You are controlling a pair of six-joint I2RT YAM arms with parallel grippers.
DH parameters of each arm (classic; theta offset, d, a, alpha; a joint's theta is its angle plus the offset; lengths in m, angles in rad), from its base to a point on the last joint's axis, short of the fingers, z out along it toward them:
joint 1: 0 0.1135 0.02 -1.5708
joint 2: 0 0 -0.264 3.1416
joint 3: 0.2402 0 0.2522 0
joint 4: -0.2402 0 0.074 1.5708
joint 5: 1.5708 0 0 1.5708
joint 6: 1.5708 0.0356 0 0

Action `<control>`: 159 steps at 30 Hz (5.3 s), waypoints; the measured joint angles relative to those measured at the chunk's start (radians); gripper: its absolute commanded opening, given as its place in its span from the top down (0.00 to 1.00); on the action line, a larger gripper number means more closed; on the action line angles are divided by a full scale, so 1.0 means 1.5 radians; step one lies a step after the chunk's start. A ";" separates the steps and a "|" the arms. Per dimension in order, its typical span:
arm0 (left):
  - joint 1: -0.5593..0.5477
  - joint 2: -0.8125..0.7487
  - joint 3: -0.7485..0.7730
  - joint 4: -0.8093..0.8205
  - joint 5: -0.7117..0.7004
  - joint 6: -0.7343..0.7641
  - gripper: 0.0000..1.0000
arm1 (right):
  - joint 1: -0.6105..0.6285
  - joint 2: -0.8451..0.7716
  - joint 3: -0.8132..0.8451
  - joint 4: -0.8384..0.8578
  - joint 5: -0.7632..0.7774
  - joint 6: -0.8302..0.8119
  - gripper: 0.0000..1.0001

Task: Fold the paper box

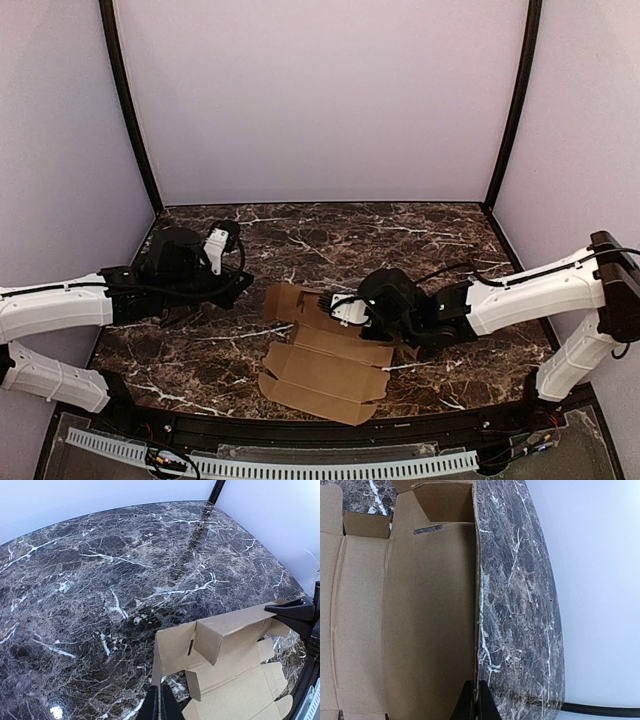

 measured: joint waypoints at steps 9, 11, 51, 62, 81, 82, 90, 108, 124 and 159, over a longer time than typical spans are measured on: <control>0.045 -0.012 -0.075 0.053 0.015 -0.039 0.98 | 0.041 0.000 -0.080 0.215 0.081 -0.162 1.00; 0.054 -0.008 -0.084 0.067 0.020 -0.046 0.98 | 0.053 0.000 -0.102 0.266 0.097 -0.193 1.00; 0.080 0.204 -0.141 0.314 0.245 -0.038 0.92 | 0.101 0.141 -0.194 0.637 0.192 -0.360 1.00; 0.080 0.207 -0.169 0.374 0.332 -0.034 0.91 | 0.105 0.151 -0.194 0.647 0.199 -0.361 1.00; 0.081 0.211 -0.205 0.431 0.402 -0.040 0.78 | 0.107 0.166 -0.186 0.651 0.213 -0.363 1.00; 0.081 0.215 -0.205 0.433 0.403 -0.039 0.77 | 0.108 0.166 -0.186 0.651 0.214 -0.363 1.00; 0.081 0.246 -0.204 0.435 0.404 -0.032 0.71 | 0.115 0.166 -0.186 0.651 0.221 -0.363 1.00; 0.060 0.249 -0.177 0.420 0.382 0.008 0.59 | 0.122 0.166 -0.173 0.640 0.226 -0.342 1.00; -0.001 0.278 -0.140 0.396 0.308 0.030 0.59 | 0.127 0.183 -0.163 0.624 0.234 -0.330 1.00; -0.045 0.288 -0.143 0.431 0.094 0.015 0.96 | 0.163 0.198 -0.037 0.381 0.313 -0.163 1.00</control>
